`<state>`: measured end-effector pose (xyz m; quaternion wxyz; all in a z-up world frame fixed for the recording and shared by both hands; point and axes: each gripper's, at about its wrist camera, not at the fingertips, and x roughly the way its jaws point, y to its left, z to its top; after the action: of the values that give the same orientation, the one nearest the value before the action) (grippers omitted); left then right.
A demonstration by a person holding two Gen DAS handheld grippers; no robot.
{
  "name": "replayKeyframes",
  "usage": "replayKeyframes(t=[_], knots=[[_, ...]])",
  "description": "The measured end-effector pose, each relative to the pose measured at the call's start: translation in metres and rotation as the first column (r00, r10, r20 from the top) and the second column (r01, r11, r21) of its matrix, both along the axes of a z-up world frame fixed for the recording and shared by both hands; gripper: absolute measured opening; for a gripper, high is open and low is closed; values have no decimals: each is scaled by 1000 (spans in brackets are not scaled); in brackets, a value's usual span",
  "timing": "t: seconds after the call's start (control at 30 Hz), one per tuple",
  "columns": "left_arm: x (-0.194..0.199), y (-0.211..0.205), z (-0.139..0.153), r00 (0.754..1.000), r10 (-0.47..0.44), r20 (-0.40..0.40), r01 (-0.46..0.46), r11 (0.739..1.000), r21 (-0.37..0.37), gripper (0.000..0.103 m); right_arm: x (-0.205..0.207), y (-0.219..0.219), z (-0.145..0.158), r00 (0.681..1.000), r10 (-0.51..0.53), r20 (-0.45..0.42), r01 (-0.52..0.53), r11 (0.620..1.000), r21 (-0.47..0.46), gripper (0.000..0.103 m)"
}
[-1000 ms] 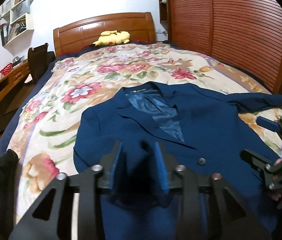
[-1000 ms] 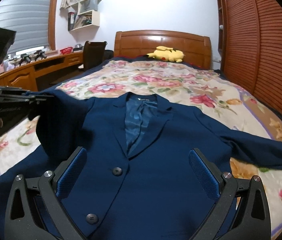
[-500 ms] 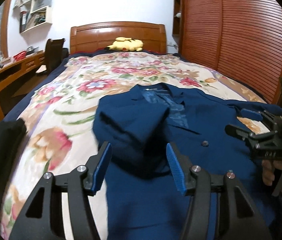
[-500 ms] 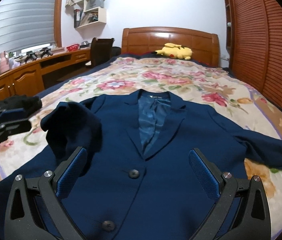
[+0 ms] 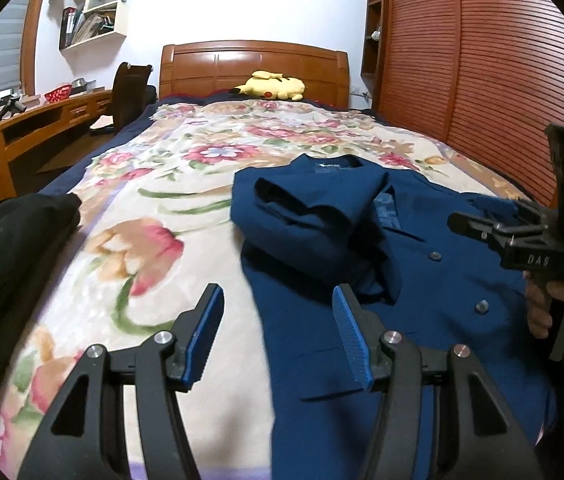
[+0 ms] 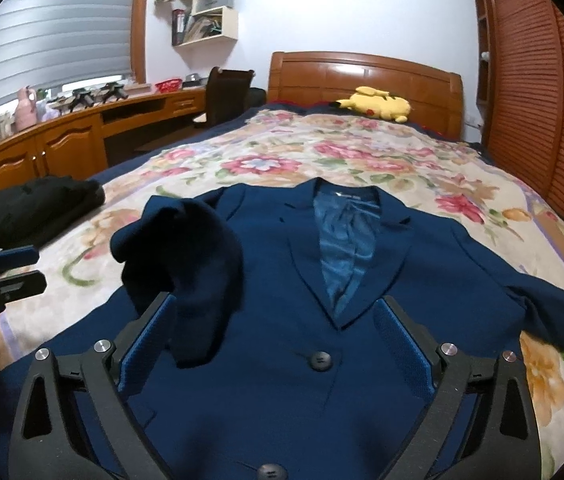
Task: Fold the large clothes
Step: 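Fold the held side panel toward the jacket center with the left gripper, release, then close the right gripper on the other sleeve of the jacket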
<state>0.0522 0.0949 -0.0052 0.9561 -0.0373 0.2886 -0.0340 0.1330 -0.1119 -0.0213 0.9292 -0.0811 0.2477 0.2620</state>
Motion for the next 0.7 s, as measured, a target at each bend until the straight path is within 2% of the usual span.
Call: replayKeyframes(t=[0.1,0.27,0.43,0.63,0.67,0.7], knots=[[-5,9,-1,1000,18,5,-18,1000,2,56,-1,8,2,1000,19,-1,-19,1000,2,97],[-7,20,0,999,37,16,-37,999,2,56,11,25,7,995,80,-59,-76,995,65,95],[-9,26,-1,999,30,15,-29,1000,-7,56,26,57,13,993,105,-59,-106,994,-6,95],[-12,28,1,1000,19,21,-19,1000,-17,56,52,92,12,985,136,-105,-142,989,-51,94],[-13,28,0,1000,20,21,-19,1000,-12,56,54,96,11,984,140,-114,-147,988,-52,90],[-13,28,0,1000,21,21,-21,1000,-5,56,57,100,10,981,147,-127,-155,986,-55,78]])
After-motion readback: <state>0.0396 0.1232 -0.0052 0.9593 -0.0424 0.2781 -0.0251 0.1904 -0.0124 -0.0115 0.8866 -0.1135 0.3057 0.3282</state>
